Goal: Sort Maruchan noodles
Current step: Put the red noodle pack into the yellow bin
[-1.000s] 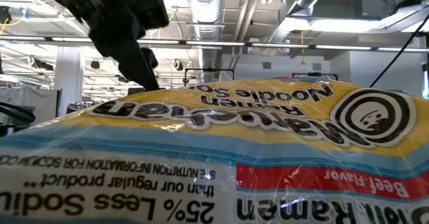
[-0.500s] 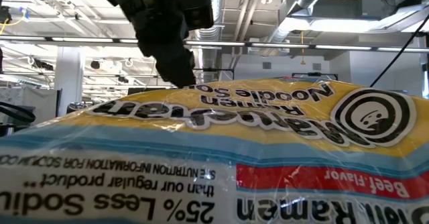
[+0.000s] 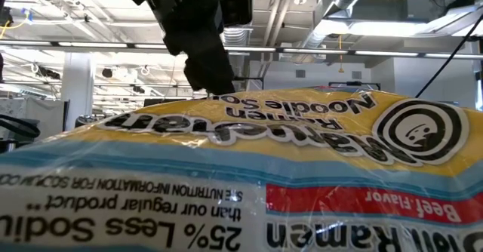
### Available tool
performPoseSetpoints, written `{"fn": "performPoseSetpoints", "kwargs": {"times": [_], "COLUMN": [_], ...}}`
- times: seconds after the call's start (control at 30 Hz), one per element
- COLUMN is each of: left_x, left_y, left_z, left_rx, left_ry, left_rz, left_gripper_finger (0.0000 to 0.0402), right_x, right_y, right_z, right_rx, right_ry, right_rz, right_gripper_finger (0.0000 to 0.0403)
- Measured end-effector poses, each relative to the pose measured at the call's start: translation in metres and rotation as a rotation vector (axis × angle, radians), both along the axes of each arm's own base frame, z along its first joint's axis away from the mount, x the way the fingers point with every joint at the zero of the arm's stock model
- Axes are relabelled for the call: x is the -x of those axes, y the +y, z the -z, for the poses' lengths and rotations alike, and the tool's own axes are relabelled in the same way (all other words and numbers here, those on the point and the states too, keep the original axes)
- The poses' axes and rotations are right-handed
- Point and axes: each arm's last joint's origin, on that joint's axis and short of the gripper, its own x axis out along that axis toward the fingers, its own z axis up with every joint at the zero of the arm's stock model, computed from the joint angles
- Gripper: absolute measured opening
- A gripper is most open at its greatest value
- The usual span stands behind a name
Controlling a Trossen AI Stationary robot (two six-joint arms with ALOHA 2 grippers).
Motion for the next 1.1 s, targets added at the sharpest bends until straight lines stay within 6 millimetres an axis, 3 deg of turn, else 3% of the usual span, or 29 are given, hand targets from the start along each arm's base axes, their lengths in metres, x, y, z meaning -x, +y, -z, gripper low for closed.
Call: {"fn": "performPoseSetpoints", "kwargs": {"times": [0.67,1.1], "left_x": [-0.017,-0.018], "left_y": [-0.013,-0.015], "left_z": [0.047,0.053], "left_rx": [0.061,0.101], "left_ry": [0.049,0.072], "left_rz": [0.071,0.044], "left_gripper_finger": [0.0210,0.0210], "right_x": [-0.003,-0.002], "right_y": [-0.027,-0.026], "right_z": [0.002,0.003], "right_rx": [0.003,0.003], "right_ry": [0.026,0.035], "right_rz": [0.090,0.089], "right_gripper_finger": [0.0230,0.0221]}}
